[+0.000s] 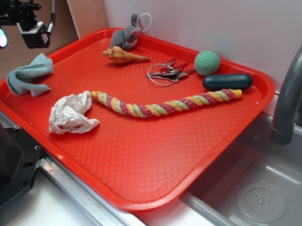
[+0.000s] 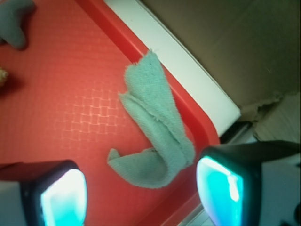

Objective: Grab the blue cloth.

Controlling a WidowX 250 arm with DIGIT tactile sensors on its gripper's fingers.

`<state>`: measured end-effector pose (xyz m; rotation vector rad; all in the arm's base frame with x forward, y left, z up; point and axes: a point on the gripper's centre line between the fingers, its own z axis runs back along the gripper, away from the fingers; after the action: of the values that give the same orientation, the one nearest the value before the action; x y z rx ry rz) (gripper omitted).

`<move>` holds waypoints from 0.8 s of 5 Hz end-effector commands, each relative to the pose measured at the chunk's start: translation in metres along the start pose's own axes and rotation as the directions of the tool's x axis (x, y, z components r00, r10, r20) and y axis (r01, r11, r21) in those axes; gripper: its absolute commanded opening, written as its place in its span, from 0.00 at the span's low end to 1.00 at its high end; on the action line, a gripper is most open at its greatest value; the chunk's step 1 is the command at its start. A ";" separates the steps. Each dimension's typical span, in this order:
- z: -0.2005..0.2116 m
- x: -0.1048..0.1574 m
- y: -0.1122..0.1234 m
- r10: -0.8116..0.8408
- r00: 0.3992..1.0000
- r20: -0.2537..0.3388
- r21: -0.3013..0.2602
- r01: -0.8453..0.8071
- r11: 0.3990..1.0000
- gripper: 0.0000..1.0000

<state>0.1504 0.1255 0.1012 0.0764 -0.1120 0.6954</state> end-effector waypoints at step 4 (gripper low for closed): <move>-0.091 0.017 0.021 0.173 0.983 0.058 0.060 -0.176 0.983 0.00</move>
<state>0.1692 0.1621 0.0209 0.1564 -0.1562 0.8791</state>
